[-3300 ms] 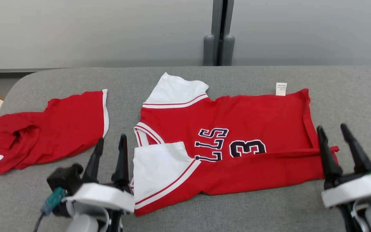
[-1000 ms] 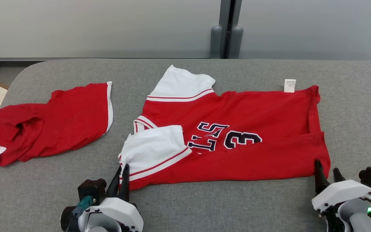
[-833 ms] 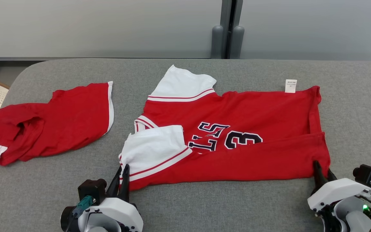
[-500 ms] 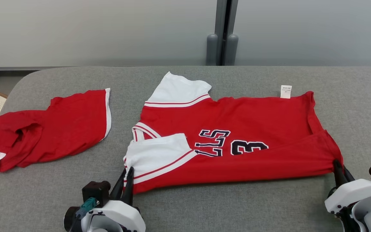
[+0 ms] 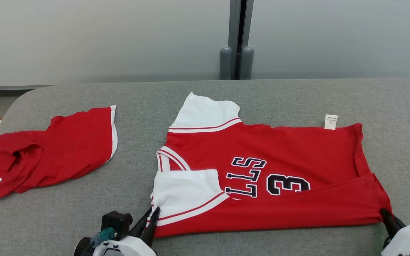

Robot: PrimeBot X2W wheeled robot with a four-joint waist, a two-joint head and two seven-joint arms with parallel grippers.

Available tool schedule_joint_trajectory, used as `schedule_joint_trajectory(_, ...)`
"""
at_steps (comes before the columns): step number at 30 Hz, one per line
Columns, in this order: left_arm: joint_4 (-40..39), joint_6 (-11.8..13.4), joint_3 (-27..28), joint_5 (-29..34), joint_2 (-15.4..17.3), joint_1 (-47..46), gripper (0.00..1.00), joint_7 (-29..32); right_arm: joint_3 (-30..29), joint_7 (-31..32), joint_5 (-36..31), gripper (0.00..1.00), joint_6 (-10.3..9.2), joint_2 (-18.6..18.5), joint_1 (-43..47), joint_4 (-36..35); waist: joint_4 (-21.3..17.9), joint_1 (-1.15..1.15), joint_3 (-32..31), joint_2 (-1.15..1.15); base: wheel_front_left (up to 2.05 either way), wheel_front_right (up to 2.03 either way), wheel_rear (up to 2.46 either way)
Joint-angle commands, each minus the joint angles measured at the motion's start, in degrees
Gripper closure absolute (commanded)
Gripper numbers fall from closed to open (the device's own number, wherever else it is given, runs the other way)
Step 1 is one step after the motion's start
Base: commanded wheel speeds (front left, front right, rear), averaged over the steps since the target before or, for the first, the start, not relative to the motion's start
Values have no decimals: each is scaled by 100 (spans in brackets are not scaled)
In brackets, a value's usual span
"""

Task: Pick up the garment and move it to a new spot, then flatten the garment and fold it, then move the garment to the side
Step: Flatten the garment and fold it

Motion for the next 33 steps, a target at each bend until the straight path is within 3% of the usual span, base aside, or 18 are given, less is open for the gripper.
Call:
schedule_joint_trajectory(1, -62, -12, 4, 5, 102, 31, 100, 45, -38, 71, 38, 100, -14, -53, 76, -77, -6, 0, 0, 0, 0, 0, 0)
schedule_joint_trajectory(5, -565, -55, -162, -33, 262, 303, 100, 613, -189, 583, 70, 100, -14, -181, 468, -605, -29, 0, -4, 0, 0, 0, 0)
schedule_joint_trajectory(9, -1091, 17, -262, -80, 443, 573, 100, 1207, -563, 1041, -121, 100, -13, -63, 823, -1011, -36, 0, -2, 0, 0, 0, 0)
schedule_joint_trajectory(10, -1139, 49, -279, -74, 471, 615, 100, 1290, -658, 1079, -220, 54, -13, -24, 855, -1051, -35, 0, 0, 0, 0, 0, 0)
schedule_joint_trajectory(11, -1196, 76, -291, -68, 493, 637, 87, 1344, -739, 1097, -287, 0, -14, 41, 871, -1096, -35, 0, 2, 0, 0, 0, 0)
schedule_joint_trajectory(12, -1258, 103, -276, -102, 484, 656, 31, 1372, -837, 1098, -371, 0, -13, 111, 876, -1144, -32, 0, 0, 0, 0, 0, 0)
schedule_joint_trajectory(13, -1308, 126, -253, -124, 466, 670, 0, 1379, -903, 1074, -476, 0, -13, 169, 870, -1210, -31, 0, -4, 0, 0, 0, 0)
schedule_joint_trajectory(18, -1585, 220, -29, -271, 359, 511, 0, 1042, -1155, 593, -1064, 0, -9, 410, 693, -1619, -15, 0, 15, 0, 0, 0, 0)
schedule_joint_trajectory(26, -1698, 121, 528, -606, -49, -108, 0, -446, -707, -627, -1575, 0, -9, 479, 329, -2107, -22, 0, 226, 0, 0, 0, 0)
schedule_joint_trajectory(33, -1065, 209, 400, -399, -181, -904, 0, -562, -370, -1028, -1722, 0, -9, 435, -201, -2055, -135, 0, 763, 0, 0, 0, 0)
